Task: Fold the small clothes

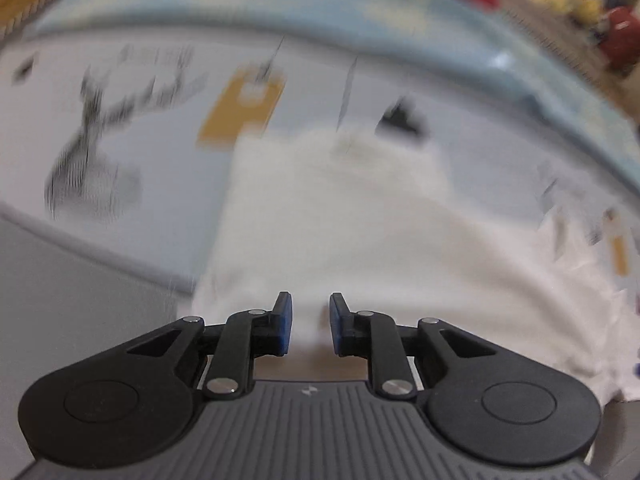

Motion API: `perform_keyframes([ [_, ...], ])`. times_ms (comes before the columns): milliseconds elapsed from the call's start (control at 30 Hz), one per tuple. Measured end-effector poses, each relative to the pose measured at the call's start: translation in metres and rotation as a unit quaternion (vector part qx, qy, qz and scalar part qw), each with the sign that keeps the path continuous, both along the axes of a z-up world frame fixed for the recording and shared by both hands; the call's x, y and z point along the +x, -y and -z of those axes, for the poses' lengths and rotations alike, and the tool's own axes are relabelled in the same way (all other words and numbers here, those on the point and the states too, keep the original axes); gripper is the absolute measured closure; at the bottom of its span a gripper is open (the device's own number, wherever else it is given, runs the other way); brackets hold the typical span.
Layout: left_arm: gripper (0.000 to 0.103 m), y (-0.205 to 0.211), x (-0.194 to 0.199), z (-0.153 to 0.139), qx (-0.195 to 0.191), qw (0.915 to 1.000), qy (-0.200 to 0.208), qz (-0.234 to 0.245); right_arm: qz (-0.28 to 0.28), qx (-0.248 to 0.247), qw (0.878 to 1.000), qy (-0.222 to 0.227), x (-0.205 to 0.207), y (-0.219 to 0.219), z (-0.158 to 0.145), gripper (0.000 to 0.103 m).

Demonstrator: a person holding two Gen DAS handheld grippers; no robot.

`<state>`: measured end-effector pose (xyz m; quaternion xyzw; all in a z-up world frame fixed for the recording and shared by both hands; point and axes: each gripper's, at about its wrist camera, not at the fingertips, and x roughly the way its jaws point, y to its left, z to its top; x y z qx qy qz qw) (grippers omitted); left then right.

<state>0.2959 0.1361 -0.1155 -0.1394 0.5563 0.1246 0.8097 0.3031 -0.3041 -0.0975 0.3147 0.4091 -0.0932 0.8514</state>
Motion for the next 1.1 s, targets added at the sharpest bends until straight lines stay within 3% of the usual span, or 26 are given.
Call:
perform_keyframes([
  [33,0.078,0.000,0.001,0.012,0.003,0.9995,-0.032,-0.005,0.008,0.002,1.000,0.003,-0.003,0.009,0.000,0.076],
  [100,0.077,0.003,-0.001,0.010,0.012,0.9995,-0.029,-0.009,0.026,-0.003,1.000,0.005,-0.008,0.029,-0.001,0.076],
  [233,0.068,0.029,0.002,-0.037,0.020,0.9977,0.057,0.031,0.078,-0.015,0.997,0.013,-0.027,0.082,-0.003,0.076],
  [300,0.062,0.046,0.004,-0.049,0.026,0.9953,0.077,0.052,0.104,-0.023,0.994,0.016,-0.036,0.104,-0.005,0.076],
  [567,0.062,0.073,0.015,-0.035,0.001,0.9951,0.053,0.083,0.233,-0.029,0.971,0.048,-0.076,0.202,0.001,0.075],
  [800,0.062,0.063,0.006,-0.033,0.004,0.9953,0.050,0.082,0.302,0.031,0.952,0.031,-0.082,0.245,0.045,0.074],
  [933,0.062,0.058,0.005,-0.035,0.005,0.9950,0.052,0.085,0.328,0.067,0.941,0.047,-0.081,0.255,0.060,0.075],
  [1100,0.062,0.047,0.004,-0.037,0.002,0.9955,0.052,0.079,0.331,0.057,0.940,0.062,-0.067,0.258,0.064,0.075],
])
